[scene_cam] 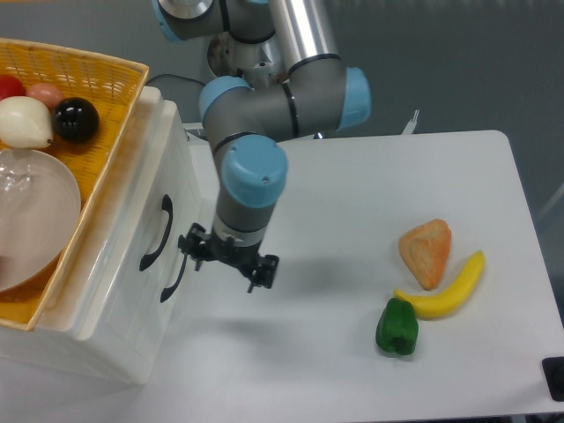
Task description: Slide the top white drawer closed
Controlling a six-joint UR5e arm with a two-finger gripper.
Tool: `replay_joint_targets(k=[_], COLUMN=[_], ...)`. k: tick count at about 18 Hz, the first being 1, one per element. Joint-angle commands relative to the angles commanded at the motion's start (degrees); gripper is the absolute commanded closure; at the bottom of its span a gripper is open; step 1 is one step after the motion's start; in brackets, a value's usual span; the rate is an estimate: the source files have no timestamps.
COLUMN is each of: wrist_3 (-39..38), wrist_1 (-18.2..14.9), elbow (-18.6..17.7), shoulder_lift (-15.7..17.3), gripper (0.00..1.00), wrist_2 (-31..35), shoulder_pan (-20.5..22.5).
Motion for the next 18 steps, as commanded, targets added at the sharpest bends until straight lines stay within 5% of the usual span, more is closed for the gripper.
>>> replay_joint_targets(k=[6, 10, 18], wrist_3=[17.2, 35.6, 54.4], wrist_1=[0.0, -0.2, -0.9], elbow=[-0.5, -0.6, -0.6], shoulder_lift=[3.3, 4.9, 6.9], gripper=[0.0, 0.0, 0.0], wrist_2=[8.4, 19.9, 16.6], shoulder_pan=[5.1, 7.8, 16.3])
